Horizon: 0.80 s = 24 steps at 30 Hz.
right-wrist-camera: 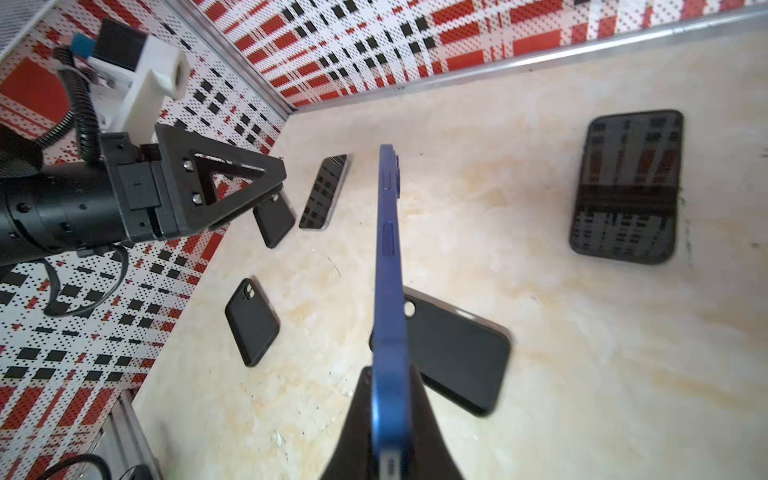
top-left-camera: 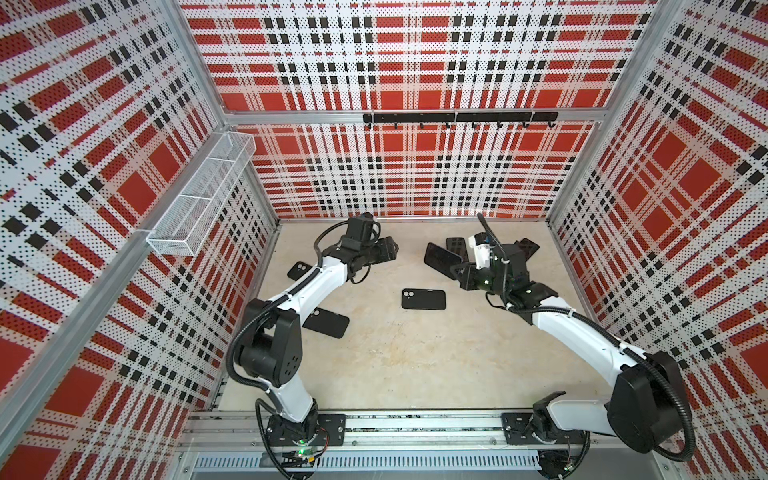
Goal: Put the phone into the phone case
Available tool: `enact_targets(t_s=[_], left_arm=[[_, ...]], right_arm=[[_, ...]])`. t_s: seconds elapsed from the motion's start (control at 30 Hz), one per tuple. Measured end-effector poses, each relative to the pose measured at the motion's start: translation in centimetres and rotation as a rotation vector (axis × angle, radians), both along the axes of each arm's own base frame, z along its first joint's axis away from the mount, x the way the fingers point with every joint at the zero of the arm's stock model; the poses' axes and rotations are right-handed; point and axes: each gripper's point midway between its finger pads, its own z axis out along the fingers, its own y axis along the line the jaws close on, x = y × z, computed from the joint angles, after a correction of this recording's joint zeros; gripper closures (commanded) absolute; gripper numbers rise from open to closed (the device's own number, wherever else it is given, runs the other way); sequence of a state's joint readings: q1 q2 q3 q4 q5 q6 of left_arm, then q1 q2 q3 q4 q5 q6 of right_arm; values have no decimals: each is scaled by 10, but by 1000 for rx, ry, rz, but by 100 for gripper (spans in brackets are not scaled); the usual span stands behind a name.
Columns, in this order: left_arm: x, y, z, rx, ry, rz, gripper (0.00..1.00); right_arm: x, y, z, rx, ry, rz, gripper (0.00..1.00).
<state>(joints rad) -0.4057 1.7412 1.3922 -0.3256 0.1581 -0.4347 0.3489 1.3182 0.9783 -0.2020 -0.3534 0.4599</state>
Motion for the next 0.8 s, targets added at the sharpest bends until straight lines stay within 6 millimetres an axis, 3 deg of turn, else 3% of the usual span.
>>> enact_targets(t_s=[0.13,0.27,0.47,0.8], left_arm=[[-5,-22,-13,59,-6,-93,37],[-15,-33,-37,93,42,-173,38],[-37,-40,-73,84,140,-277,40],[-61,-26,-119,130,256,-314,44]], right_arm=[[2,-31,3,29,102,3,100],[-1,-42,-14,94,238,64,100],[-12,-27,-54,156,448,187,100],[-12,-16,-94,188,594,263,100]])
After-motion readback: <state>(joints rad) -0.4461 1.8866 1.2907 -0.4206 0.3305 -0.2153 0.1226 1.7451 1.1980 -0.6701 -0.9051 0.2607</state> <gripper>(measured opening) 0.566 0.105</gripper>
